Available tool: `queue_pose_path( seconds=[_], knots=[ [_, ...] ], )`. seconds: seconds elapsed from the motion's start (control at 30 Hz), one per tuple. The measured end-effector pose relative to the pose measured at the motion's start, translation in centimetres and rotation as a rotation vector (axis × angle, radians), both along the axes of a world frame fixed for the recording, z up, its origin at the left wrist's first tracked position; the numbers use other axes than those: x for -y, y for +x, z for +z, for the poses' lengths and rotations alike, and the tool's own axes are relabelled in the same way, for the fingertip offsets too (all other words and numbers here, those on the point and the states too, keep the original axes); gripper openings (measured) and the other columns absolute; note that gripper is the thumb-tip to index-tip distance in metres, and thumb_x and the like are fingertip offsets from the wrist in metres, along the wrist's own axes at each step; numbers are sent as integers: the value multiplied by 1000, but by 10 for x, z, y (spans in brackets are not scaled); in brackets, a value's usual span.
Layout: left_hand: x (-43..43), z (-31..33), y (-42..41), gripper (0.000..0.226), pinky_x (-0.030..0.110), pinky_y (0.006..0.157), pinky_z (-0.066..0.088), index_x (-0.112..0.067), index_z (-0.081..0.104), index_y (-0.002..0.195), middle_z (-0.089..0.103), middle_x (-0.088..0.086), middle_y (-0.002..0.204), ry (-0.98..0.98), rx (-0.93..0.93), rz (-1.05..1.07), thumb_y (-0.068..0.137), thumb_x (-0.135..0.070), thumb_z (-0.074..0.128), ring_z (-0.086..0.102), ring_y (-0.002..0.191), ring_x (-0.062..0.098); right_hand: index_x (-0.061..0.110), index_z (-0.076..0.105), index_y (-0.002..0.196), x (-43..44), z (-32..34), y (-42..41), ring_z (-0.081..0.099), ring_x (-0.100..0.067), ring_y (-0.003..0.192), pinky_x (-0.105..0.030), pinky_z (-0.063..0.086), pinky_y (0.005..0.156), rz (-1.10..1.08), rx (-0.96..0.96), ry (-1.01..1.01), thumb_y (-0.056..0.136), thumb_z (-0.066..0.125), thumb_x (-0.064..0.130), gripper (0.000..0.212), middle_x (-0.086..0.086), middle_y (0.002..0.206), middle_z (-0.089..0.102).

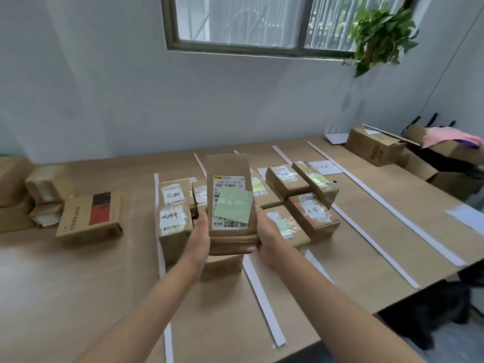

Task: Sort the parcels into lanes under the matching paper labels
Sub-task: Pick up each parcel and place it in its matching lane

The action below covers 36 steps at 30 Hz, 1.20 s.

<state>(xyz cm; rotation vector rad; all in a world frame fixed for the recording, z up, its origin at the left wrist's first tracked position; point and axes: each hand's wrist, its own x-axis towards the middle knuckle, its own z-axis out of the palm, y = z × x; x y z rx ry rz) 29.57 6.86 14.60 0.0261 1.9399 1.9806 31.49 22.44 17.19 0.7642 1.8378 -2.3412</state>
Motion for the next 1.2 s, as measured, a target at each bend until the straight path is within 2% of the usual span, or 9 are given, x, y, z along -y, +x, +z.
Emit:
queue_pose_path(
  seconds=[0.2, 0.33, 0.5, 0.6, 0.73, 0.83, 0.93, 1.07, 1.2],
  knots=[
    [-87, -34, 40, 117, 43, 122, 23, -36, 39, 149, 45, -11, 151, -113, -1, -99, 56, -104, 20, 35, 143, 12, 23, 73, 114, -88, -20, 58, 76, -22, 92, -36, 60, 80, -64, 2, -25, 101, 48, 47, 38, -3, 102, 78],
    [-116, -22, 53, 63, 26, 111, 26, -33, 39, 149, 50, -14, 140, -127, -25, -191, 99, -63, 15, 40, 133, 7, 22, 73, 113, -116, -24, 74, 75, -17, 93, -32, 59, 79, -96, -73, -31, 99, 55, 42, 31, -1, 103, 78],
    [-164, -32, 40, 45, 20, 104, 29, -36, 40, 142, 54, -15, 132, -122, -18, -254, 106, -49, 16, 44, 127, 5, 22, 73, 117, -157, -30, 72, 73, -22, 102, -40, 56, 93, -141, -42, -5, 99, 53, 45, 35, -5, 111, 76],
    [-203, -43, 28, 51, 29, 116, 30, -37, 39, 145, 52, -15, 140, -76, 17, -305, 103, -55, 16, 43, 132, 6, 20, 74, 113, -196, -29, 66, 74, -23, 99, -40, 57, 90, -186, -3, 51, 99, 53, 44, 34, -5, 108, 77],
    [-260, -50, 15, 44, 7, 93, 29, -33, 40, 142, 49, -17, 131, -32, 17, -374, 107, -44, 15, 41, 126, 2, 22, 73, 115, -254, -30, 58, 74, -21, 97, -38, 57, 89, -245, 43, 124, 98, 55, 45, 34, -4, 109, 76],
    [-305, -65, 7, 50, 16, 106, 30, -31, 38, 147, 51, -13, 140, -5, 34, -456, 105, -49, 17, 42, 135, 6, 17, 75, 101, -293, -31, 57, 76, -15, 78, -27, 55, 66, -320, 75, 191, 100, 56, 37, 28, -1, 91, 79],
    [-346, -83, -1, 59, 21, 113, 30, -31, 38, 147, 50, -18, 140, 6, 55, -491, 100, -62, 21, 41, 134, 1, 15, 75, 103, -333, -45, 56, 75, -23, 85, -33, 53, 72, -388, 154, 246, 96, 59, 43, 33, -5, 93, 79],
    [-377, -100, 4, 35, -3, 97, 26, -42, 31, 140, 42, -31, 135, -2, 106, -535, 106, -47, 23, 36, 123, -18, 17, 72, 104, -374, -77, 63, 71, -26, 92, -38, 53, 80, -465, 241, 248, 103, 40, 50, 46, -9, 99, 76],
    [-401, -107, 8, 41, 16, 112, 20, -40, 26, 147, 35, -23, 147, -29, 166, -587, 107, -46, 23, 34, 135, 0, 20, 70, 102, -404, -107, 68, 68, -28, 91, -38, 52, 77, -463, 292, 225, 104, 32, 54, 51, -9, 98, 74]
  ],
)
